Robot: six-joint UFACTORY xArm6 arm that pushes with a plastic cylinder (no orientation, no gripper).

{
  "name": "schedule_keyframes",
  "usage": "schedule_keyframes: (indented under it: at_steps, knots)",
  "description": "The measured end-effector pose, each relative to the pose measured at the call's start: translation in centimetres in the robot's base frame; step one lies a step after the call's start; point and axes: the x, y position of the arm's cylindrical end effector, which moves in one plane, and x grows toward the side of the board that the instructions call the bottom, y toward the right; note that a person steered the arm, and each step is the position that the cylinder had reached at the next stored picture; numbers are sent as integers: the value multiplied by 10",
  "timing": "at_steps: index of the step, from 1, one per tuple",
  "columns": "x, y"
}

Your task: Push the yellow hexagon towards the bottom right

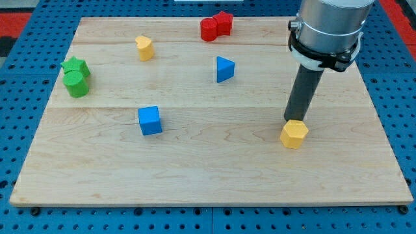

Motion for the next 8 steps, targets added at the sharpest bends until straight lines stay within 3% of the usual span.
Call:
schedule_keyframes:
  at_steps: [2,8]
  knots:
    - [6,-41]
    - [42,13]
